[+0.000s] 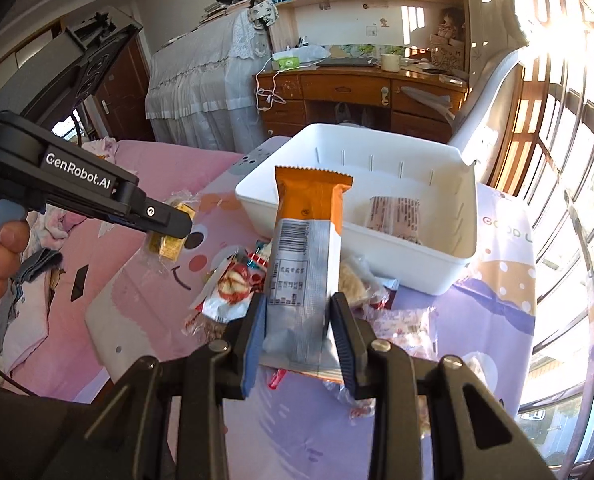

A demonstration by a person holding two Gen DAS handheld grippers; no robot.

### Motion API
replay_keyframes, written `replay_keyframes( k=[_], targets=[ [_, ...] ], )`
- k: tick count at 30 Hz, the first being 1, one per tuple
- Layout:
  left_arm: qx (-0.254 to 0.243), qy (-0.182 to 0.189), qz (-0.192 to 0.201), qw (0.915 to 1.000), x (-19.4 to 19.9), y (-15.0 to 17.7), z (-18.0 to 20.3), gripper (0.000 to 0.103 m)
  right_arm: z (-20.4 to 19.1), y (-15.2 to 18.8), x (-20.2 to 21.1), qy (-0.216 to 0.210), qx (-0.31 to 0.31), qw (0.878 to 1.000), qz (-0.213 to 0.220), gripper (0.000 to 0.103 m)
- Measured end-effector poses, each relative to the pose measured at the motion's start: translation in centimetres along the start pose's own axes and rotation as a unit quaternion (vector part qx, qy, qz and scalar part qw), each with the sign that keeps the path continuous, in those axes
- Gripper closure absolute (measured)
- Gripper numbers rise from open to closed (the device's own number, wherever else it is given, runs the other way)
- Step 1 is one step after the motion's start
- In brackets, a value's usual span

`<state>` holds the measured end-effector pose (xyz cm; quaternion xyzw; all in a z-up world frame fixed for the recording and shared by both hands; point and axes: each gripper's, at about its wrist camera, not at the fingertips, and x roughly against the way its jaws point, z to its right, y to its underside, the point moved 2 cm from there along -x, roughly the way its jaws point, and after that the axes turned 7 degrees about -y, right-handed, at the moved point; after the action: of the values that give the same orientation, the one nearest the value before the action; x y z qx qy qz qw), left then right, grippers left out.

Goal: Organize snacks
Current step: 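Lift both snacks into the white tray and open both tools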

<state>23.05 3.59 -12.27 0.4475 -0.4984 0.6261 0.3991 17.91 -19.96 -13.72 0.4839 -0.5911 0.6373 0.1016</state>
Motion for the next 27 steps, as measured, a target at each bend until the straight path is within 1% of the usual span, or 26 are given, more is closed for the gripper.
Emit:
replay_keyframes(
  k=[8,14,19,21,27],
  targets=[
    [-0.029,0.015,0.014,0.9994,0.2,-6.1,-0.1,0.079,2.8,-4.6,-0.8,0.053,-0.05,0.997,0.033,0.07],
    [-0.047,0.04,0.034,0.9975,-1.3,-9.7,-0.3,0.079,5.5,-7.0,-2.2,0.093,-0.085,0.991,0.049,0.07],
    [-0.057,0.071,0.043,0.9949,-3.6,-11.7,-0.3,0.079,7.8,-7.9,-3.7,0.127,-0.115,0.984,0.052,0.07],
    [-0.063,0.086,0.053,0.993,-4.5,-12.2,-0.2,0.079,8.6,-7.8,-4.2,0.136,-0.128,0.981,0.053,0.07],
    [-0.083,0.094,0.082,0.9887,-6.6,-13.4,-0.1,0.079,11.1,-8.1,-6.0,0.158,-0.158,0.973,0.05,0.07]
  ],
)
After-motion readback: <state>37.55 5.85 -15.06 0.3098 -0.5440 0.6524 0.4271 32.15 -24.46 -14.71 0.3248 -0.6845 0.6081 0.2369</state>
